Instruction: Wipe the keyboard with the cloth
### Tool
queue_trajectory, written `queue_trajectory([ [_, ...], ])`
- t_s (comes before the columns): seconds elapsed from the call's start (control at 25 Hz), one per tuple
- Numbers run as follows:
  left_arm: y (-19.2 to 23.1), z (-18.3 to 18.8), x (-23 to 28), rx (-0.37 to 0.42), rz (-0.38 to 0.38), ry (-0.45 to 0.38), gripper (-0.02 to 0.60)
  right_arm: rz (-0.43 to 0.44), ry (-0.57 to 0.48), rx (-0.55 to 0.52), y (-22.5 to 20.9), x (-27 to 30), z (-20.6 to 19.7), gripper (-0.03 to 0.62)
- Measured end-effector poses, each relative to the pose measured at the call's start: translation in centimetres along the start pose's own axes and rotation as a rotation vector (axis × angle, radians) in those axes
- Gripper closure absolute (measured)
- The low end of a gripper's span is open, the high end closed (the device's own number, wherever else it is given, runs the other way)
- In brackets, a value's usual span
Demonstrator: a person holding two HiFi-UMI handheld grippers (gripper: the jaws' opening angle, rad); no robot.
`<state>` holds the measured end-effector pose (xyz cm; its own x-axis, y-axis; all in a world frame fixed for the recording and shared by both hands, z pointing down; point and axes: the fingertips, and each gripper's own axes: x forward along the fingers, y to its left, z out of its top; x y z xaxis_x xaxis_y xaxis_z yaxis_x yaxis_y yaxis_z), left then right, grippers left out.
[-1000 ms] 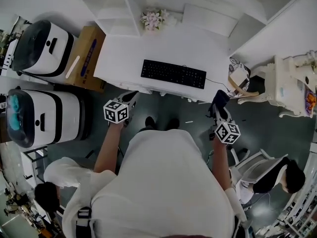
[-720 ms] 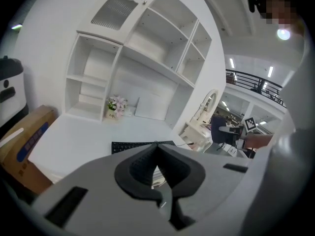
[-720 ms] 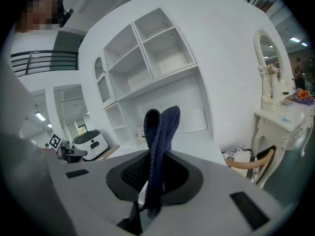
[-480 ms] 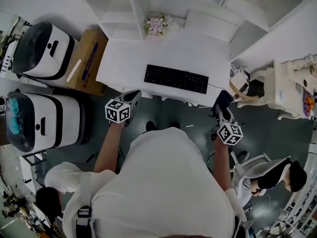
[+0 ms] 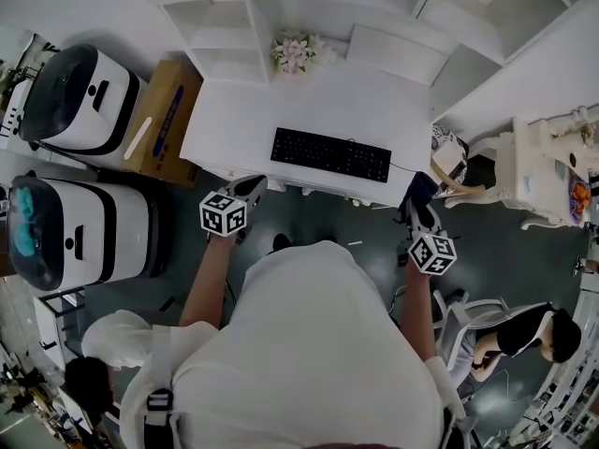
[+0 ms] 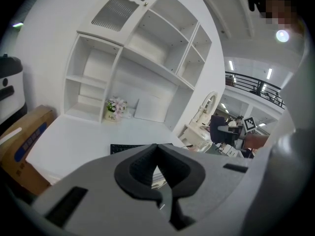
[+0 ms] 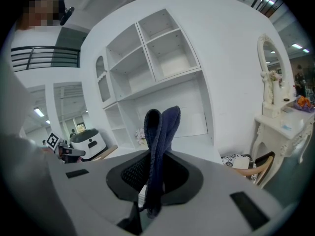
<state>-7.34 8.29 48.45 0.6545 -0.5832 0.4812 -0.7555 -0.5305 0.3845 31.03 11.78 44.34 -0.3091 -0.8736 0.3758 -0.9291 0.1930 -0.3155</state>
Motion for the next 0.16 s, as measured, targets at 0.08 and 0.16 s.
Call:
queue_trajectory([
  [0.08, -0.24, -0.22, 0.03, -0.006, 0.001, 0.001, 0.574, -0.002, 0.003, -0.004, -0.1, -0.02, 0.03, 0.533],
  [0.16, -0.51, -0.44, 0.06, -0.011, 0.0, 0.002, 0.574, -0.003, 0.007, -0.007, -0.21, -0.05, -0.01, 0.533],
])
